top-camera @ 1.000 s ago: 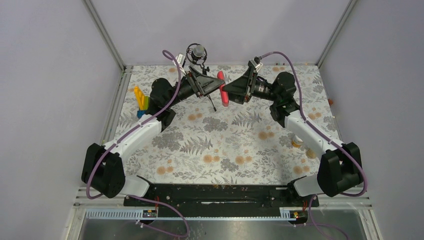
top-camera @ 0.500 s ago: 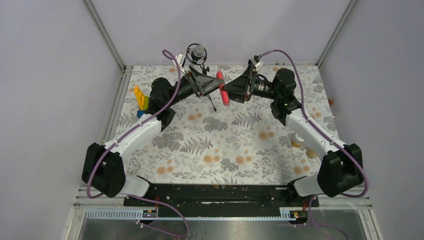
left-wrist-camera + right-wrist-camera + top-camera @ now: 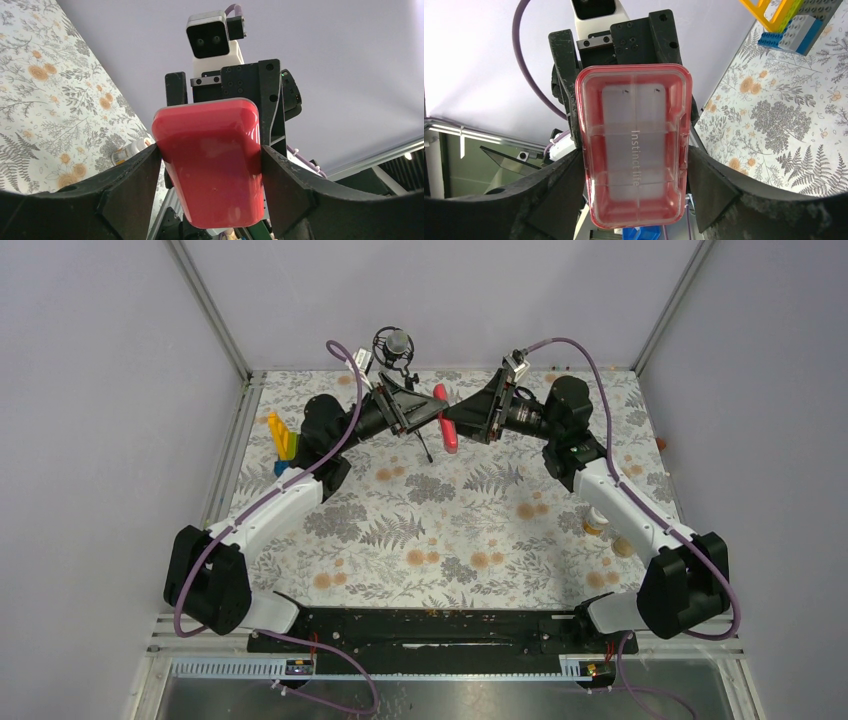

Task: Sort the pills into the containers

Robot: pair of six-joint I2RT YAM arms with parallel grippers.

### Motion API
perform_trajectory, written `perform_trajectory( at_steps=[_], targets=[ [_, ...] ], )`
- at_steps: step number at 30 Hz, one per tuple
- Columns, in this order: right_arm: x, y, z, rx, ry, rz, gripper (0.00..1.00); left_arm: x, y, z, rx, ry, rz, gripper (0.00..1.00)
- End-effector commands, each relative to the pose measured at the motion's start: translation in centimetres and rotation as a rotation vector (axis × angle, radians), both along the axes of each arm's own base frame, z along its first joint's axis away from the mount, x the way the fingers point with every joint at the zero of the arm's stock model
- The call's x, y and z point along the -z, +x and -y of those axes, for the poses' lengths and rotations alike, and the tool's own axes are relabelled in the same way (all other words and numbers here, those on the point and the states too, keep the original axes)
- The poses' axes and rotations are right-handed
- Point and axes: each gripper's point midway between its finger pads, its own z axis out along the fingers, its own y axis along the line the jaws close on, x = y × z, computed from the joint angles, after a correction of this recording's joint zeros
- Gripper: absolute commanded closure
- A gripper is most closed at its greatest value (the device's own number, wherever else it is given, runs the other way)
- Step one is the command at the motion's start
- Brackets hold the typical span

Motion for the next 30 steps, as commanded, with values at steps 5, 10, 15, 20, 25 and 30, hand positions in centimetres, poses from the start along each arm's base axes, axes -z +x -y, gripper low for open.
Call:
perform_trajectory(
  at_steps=[5, 10, 15, 20, 25, 30],
  targets=[
    [-3.6, -0.2, -0.1, -0.008, 0.098, 0.048, 0.53, -3.8, -1.8, -0.5, 0.060, -0.090, 0.118, 1.00],
    [-5.5, -0.9, 0.0, -0.042, 0.166, 0.056, 0.66, -4.3, -2.4, -1.3, 0.065, -0.137, 0.147, 1.00],
    [-7.7, -2.0, 0.2, -0.094, 0.211, 0.083, 0.73, -4.1, -2.8, -1.6, 0.067, -0.148, 0.172, 1.00],
    [-7.6, -2.2, 0.1, -0.107, 0.162, 0.091, 0.78, -3.9, -2.8, -1.5, 0.071, -0.130, 0.169, 1.00],
    [-5.8, -1.6, -0.1, -0.085, 0.068, 0.091, 0.78, -4.3, -2.7, -1.3, 0.090, -0.124, 0.168, 0.63],
    [-4.4, -1.2, 0.0, -0.054, -0.005, 0.081, 0.78, -5.2, -2.5, -1.4, 0.074, -0.140, 0.178, 0.31]
  ],
)
